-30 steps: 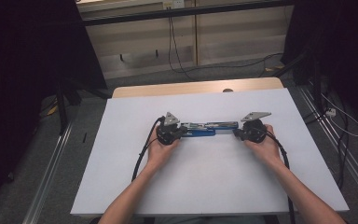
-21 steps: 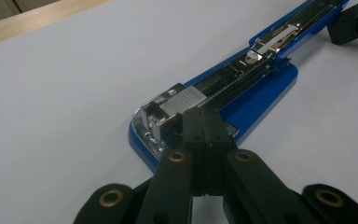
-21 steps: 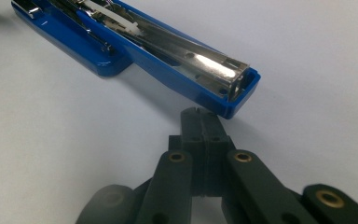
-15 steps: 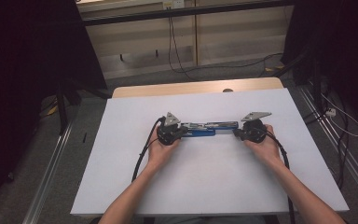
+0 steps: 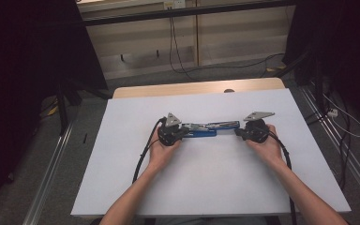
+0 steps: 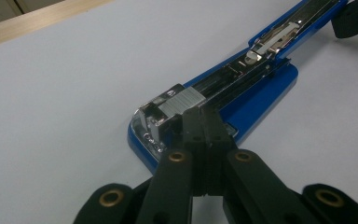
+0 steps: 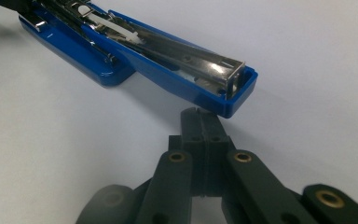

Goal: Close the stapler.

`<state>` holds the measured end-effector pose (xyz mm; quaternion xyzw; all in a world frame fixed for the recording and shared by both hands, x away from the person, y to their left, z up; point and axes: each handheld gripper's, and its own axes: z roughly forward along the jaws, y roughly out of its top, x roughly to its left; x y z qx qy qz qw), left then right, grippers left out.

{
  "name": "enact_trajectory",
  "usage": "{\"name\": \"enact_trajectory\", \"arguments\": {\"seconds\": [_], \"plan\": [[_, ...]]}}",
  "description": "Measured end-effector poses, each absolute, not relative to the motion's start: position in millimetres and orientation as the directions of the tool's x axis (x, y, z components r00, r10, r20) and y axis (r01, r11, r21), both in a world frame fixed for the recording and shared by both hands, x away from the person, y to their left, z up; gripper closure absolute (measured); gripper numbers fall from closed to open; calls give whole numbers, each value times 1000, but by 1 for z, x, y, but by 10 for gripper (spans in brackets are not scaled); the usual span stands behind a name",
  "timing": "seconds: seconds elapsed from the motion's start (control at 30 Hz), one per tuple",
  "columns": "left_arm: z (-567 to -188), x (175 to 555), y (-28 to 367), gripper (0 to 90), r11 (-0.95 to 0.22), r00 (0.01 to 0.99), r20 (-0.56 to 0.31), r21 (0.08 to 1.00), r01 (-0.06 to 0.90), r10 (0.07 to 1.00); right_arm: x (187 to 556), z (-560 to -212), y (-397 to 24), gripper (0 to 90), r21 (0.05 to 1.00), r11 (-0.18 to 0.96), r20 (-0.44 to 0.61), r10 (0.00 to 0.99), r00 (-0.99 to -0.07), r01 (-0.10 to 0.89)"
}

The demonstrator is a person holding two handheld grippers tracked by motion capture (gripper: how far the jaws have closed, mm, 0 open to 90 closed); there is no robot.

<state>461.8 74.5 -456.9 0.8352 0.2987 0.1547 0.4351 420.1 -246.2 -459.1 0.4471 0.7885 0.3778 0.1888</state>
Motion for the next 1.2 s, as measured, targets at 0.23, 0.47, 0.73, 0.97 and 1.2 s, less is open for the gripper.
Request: {"name": "enact_trajectory", "arguments": {"seconds": [0.23, 0.47, 0.73, 0.97, 1.2], "plan": [[-457, 462, 75, 900, -448, 774, 7, 819, 359, 633, 420, -457, -247, 900, 777, 305, 42, 848, -529, 550], [-457, 462, 75, 900, -443, 774, -2, 819, 364, 634, 420, -456, -248, 900, 787, 297, 41, 849, -526, 541], [-458, 461, 73, 900, -444, 774, 6, 822, 356, 633, 419, -454, -245, 900, 804, 293, 38, 843, -537, 517], [-457, 460, 72, 900, -454, 775, 23, 822, 345, 631, 418, -452, -244, 900, 822, 289, 31, 837, -546, 491], [-458, 461, 71, 900, -448, 775, 15, 823, 349, 631, 417, -452, -243, 900, 829, 284, 34, 835, -550, 481]]}}
